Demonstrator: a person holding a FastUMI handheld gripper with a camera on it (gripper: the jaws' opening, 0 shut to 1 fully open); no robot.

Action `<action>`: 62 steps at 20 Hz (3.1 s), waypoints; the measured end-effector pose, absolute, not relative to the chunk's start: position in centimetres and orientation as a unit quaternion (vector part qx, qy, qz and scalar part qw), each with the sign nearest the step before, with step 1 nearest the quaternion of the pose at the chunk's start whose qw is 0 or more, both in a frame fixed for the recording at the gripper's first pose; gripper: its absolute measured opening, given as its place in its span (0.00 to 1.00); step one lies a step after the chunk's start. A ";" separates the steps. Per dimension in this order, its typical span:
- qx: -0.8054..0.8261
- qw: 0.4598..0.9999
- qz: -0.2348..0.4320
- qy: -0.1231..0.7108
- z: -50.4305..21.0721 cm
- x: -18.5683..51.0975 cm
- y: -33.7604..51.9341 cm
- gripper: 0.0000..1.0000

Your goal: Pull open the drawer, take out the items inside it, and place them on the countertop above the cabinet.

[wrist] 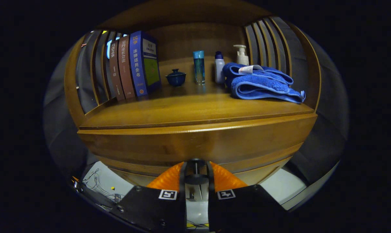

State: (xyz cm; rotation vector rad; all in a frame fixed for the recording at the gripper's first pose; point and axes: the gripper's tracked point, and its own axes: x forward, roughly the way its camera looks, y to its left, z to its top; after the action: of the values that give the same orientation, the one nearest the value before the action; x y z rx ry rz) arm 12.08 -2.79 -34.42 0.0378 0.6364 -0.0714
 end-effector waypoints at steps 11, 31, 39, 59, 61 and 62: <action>0.021 0.940 -0.033 0.339 -34.1 8.6 -2.7 0.30; 0.030 0.939 -0.056 0.338 -29.2 -6.3 -2.8 0.29; 0.021 0.944 -0.053 0.326 -26.4 -6.5 -3.0 0.06; 0.029 0.834 -0.067 0.547 -34.1 10.5 -3.5 0.98; 0.016 0.807 -0.078 0.585 -35.9 10.0 -4.0 0.98; 0.017 0.798 -0.077 0.597 -36.6 9.9 -3.7 0.99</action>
State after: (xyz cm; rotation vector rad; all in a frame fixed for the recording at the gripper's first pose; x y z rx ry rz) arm 9.90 -3.67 -36.62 0.0362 1.2813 -0.1644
